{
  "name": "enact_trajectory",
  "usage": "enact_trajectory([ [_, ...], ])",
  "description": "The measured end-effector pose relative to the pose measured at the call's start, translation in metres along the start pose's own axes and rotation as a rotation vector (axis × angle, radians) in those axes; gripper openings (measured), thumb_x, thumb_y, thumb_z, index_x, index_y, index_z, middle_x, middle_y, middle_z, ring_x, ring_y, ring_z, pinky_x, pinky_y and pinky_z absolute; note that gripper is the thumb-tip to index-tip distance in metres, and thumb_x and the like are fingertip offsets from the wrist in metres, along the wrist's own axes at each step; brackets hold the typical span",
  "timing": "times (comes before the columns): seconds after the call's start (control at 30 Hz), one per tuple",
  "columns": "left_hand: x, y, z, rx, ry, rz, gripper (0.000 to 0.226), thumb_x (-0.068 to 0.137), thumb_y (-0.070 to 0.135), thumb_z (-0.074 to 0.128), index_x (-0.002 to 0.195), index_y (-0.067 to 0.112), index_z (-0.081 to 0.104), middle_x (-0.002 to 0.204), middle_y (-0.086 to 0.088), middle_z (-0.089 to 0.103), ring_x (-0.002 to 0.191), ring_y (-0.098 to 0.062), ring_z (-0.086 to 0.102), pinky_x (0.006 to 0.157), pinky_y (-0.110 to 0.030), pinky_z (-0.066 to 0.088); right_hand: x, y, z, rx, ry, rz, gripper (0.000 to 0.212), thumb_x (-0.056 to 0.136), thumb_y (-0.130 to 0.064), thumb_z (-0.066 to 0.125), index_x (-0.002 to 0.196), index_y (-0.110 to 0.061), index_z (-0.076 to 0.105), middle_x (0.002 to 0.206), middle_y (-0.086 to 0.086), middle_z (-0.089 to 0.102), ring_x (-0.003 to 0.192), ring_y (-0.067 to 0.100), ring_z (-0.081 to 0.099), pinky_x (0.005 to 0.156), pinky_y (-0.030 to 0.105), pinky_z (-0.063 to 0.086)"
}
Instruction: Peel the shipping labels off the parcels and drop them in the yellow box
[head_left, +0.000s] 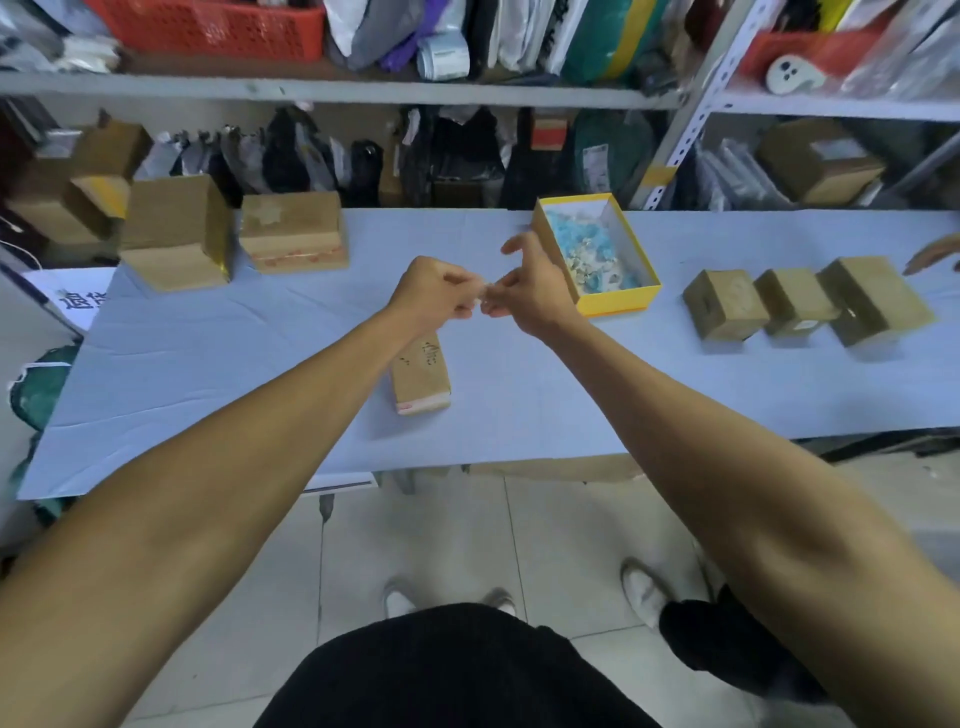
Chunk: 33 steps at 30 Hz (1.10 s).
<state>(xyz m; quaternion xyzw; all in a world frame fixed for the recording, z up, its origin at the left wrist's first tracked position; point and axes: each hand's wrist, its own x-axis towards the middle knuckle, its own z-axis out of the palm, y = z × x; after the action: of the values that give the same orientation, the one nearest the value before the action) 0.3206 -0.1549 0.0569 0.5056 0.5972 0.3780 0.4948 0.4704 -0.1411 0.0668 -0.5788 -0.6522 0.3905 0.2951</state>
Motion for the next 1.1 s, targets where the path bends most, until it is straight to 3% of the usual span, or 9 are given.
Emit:
enact_trajectory([
  [0.13, 0.001, 0.011, 0.021, -0.083, 0.021, -0.024, 0.009, 0.084, 0.013, 0.074, 0.088, 0.005, 0.073, 0.075, -0.009, 0.067, 0.065, -0.016, 0.059, 0.065, -0.027, 0.054, -0.007, 0.010, -0.022, -0.144, 0.027, -0.171, 0.015, 0.090, -0.016, 0.067, 0.101, -0.006, 0.065, 0.086, 0.010, 0.071, 0.062, 0.014, 0.070, 0.060, 0.024, 0.058],
  [0.3, 0.002, 0.019, 0.034, -0.320, -0.135, -0.182, 0.010, 0.092, 0.000, 0.060, 0.083, 0.000, 0.064, 0.071, -0.011, 0.066, 0.064, -0.017, 0.055, 0.055, -0.021, 0.047, -0.020, 0.032, -0.037, -0.113, -0.025, -0.219, 0.030, 0.086, -0.021, 0.072, 0.114, -0.012, 0.070, 0.096, 0.001, 0.068, 0.064, -0.001, 0.064, 0.066, 0.018, 0.050],
  [0.43, 0.002, 0.016, 0.050, -0.217, -0.061, -0.212, 0.015, 0.093, 0.008, 0.063, 0.078, 0.005, 0.065, 0.075, -0.008, 0.060, 0.064, -0.015, 0.050, 0.063, -0.024, 0.047, -0.017, 0.036, -0.048, -0.051, 0.012, -0.143, 0.021, 0.083, -0.017, 0.074, 0.102, -0.009, 0.067, 0.075, 0.002, 0.070, 0.055, 0.007, 0.065, 0.058, 0.021, 0.052],
  [0.5, 0.002, 0.020, 0.058, -0.084, -0.013, -0.211, 0.013, 0.095, 0.016, 0.060, 0.088, 0.007, 0.067, 0.078, -0.003, 0.059, 0.071, -0.014, 0.052, 0.073, -0.027, 0.051, -0.014, 0.037, -0.054, -0.113, 0.053, -0.116, 0.016, 0.082, -0.018, 0.074, 0.087, -0.007, 0.063, 0.067, 0.001, 0.068, 0.051, 0.007, 0.063, 0.052, 0.023, 0.051],
  [0.6, 0.002, 0.029, 0.064, -0.106, -0.097, -0.287, 0.025, 0.098, 0.031, 0.056, 0.094, 0.009, 0.066, 0.088, -0.005, 0.067, 0.082, -0.016, 0.061, 0.088, -0.033, 0.053, -0.012, 0.041, -0.059, -0.227, 0.108, -0.163, 0.016, 0.085, -0.019, 0.070, 0.076, -0.006, 0.065, 0.063, -0.001, 0.063, 0.054, 0.010, 0.062, 0.058, 0.029, 0.049],
  [0.8, 0.011, 0.035, 0.071, -0.254, 0.036, -0.341, 0.009, 0.088, 0.006, 0.068, 0.080, 0.005, 0.068, 0.067, -0.002, 0.065, 0.065, -0.012, 0.061, 0.068, -0.027, 0.056, -0.016, 0.039, -0.062, -0.239, 0.039, -0.264, 0.022, 0.082, -0.019, 0.074, 0.103, -0.010, 0.073, 0.091, -0.004, 0.063, 0.074, 0.007, 0.061, 0.068, 0.019, 0.047],
  [0.87, 0.010, 0.034, 0.072, -0.224, 0.016, -0.349, 0.005, 0.087, 0.002, 0.065, 0.089, 0.003, 0.069, 0.073, -0.004, 0.065, 0.065, -0.011, 0.061, 0.068, -0.026, 0.054, -0.014, 0.040, -0.068, -0.238, 0.008, -0.213, 0.019, 0.080, -0.021, 0.077, 0.092, -0.007, 0.072, 0.079, -0.002, 0.068, 0.066, 0.006, 0.062, 0.061, 0.017, 0.046],
  [0.97, 0.005, 0.035, 0.075, -0.150, -0.060, -0.284, 0.011, 0.092, 0.011, 0.063, 0.096, 0.003, 0.069, 0.090, -0.007, 0.067, 0.081, -0.013, 0.061, 0.081, -0.029, 0.052, -0.009, 0.041, -0.080, -0.119, -0.011, -0.083, 0.018, 0.081, -0.019, 0.078, 0.084, -0.004, 0.069, 0.066, 0.000, 0.069, 0.054, 0.003, 0.065, 0.049, 0.012, 0.045],
  [1.1, 0.006, 0.039, 0.069, -0.086, -0.118, -0.279, 0.017, 0.091, 0.024, 0.068, 0.097, 0.009, 0.069, 0.112, -0.006, 0.066, 0.102, -0.016, 0.058, 0.093, -0.035, 0.049, -0.008, 0.041, -0.083, 0.029, 0.011, -0.073, 0.019, 0.082, -0.013, 0.077, 0.085, -0.002, 0.062, 0.070, 0.012, 0.071, 0.058, 0.016, 0.070, 0.056, 0.023, 0.057],
])
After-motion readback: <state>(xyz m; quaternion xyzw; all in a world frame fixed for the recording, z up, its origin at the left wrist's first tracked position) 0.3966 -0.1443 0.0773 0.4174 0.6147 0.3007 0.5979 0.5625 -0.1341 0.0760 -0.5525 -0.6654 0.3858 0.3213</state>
